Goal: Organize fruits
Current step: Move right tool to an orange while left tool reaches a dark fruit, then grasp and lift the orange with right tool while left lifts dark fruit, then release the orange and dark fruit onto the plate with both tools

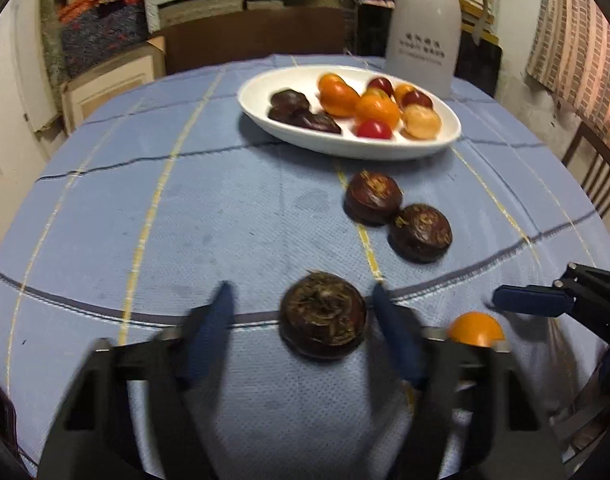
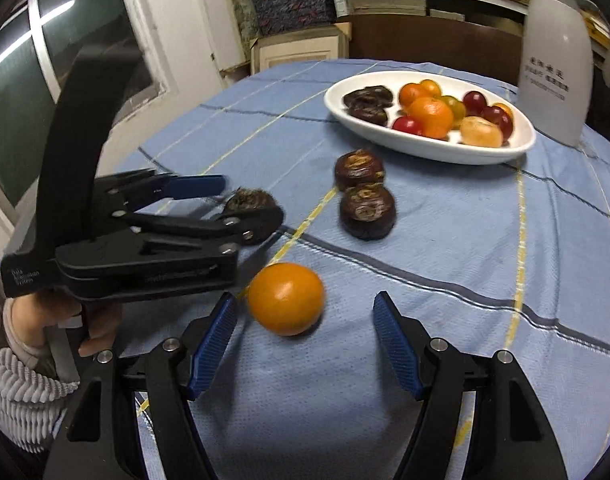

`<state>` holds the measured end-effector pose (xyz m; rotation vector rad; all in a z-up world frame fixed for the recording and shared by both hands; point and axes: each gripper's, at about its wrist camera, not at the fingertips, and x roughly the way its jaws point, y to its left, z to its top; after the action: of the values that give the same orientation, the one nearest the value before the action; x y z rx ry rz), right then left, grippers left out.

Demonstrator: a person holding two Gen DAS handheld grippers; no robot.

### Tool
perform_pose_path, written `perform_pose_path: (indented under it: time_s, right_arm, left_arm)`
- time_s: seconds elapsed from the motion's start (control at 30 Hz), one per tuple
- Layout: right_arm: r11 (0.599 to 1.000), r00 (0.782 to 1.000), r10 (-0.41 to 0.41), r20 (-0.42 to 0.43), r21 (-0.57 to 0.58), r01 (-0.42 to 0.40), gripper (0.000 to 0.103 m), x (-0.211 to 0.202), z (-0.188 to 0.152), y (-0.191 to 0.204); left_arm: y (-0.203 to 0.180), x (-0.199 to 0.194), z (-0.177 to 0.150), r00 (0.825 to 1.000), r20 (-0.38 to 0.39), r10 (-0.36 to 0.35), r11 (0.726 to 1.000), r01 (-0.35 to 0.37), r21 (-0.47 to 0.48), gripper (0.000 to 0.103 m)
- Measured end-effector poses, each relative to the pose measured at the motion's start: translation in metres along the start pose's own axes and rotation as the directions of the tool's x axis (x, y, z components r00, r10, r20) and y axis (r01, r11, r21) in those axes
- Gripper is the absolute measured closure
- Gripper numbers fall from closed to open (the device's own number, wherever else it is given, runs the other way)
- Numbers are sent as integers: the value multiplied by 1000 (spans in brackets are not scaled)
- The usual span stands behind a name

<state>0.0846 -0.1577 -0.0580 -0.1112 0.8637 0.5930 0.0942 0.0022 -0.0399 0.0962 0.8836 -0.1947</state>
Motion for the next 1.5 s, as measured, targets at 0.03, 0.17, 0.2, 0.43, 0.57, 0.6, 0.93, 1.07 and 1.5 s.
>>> perform_pose_path:
  time_s: [0.03, 0.17, 0.2, 0.43, 0.57, 0.6, 0.93, 1.07, 1.5]
  right_arm:
    - [1000, 1000, -8, -1, -15, 8, 32, 1, 1, 4]
    - [999, 1000, -17, -19, -43, 16, 53, 8, 2, 11]
    - [999, 999, -22, -23, -40, 21, 63, 10, 2, 11]
    - [1000, 1000, -2, 16, 6, 2, 64, 1, 0, 2]
    - [999, 999, -2, 33, 40, 1, 64, -5, 0, -10]
    - [999, 999, -4, 38, 54, 2, 64, -7, 0, -14]
    - [981, 991, -58, 123, 193, 34, 64, -48, 31, -69]
    - [974, 979, -96, 181, 220, 55, 64, -67, 70, -92]
    - [932, 971, -125, 205, 361, 44, 64, 12, 156, -164]
  left_arm:
    - [-1, 2, 0, 1000, -10, -4, 1000, 4, 4, 49]
    - [-4, 3, 1, 1000, -7, -21, 1000, 21, 10, 58]
    - [-5, 2, 0, 1000, -4, -28, 1000, 28, 12, 60]
    - [-6, -5, 0, 999, 30, -40, 999, 40, 8, 60]
    - [0, -7, 1, 998, 37, -45, 999, 46, -18, 60]
    - [1, -7, 1, 998, 39, -47, 999, 48, -22, 60]
    - [-3, -34, 52, 992, 123, -34, 999, 32, 16, 60]
    - [-2, -38, 100, 984, 175, -24, 1000, 22, 14, 60]
    - [16, 71, 207, 989, 146, -22, 996, 34, -81, 60]
